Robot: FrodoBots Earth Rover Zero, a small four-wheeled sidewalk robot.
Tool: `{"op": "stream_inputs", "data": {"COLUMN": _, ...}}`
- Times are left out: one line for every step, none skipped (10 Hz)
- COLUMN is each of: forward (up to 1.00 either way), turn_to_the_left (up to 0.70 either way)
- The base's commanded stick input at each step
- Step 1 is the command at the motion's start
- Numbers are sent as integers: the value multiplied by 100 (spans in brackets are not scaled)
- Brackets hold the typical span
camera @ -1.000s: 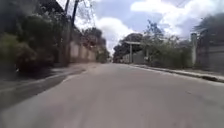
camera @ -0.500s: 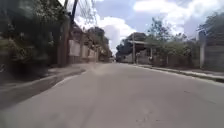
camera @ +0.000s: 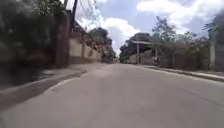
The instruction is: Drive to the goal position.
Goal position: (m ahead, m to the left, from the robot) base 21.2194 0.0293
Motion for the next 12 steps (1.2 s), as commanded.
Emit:
{"op": "stream_inputs", "data": {"forward": 100, "turn_to_the_left": 0}}
{"op": "stream_inputs", "data": {"forward": 100, "turn_to_the_left": 0}}
{"op": "stream_inputs", "data": {"forward": 100, "turn_to_the_left": 0}}
{"op": "stream_inputs", "data": {"forward": 100, "turn_to_the_left": 0}}
{"op": "stream_inputs", "data": {"forward": 100, "turn_to_the_left": 0}}
{"op": "stream_inputs", "data": {"forward": 100, "turn_to_the_left": 0}}
{"op": "stream_inputs", "data": {"forward": 100, "turn_to_the_left": 0}}
{"op": "stream_inputs", "data": {"forward": 100, "turn_to_the_left": 0}}
{"op": "stream_inputs", "data": {"forward": 100, "turn_to_the_left": 0}}
{"op": "stream_inputs", "data": {"forward": 100, "turn_to_the_left": 0}}
{"op": "stream_inputs", "data": {"forward": 100, "turn_to_the_left": 0}}
{"op": "stream_inputs", "data": {"forward": 100, "turn_to_the_left": -8}}
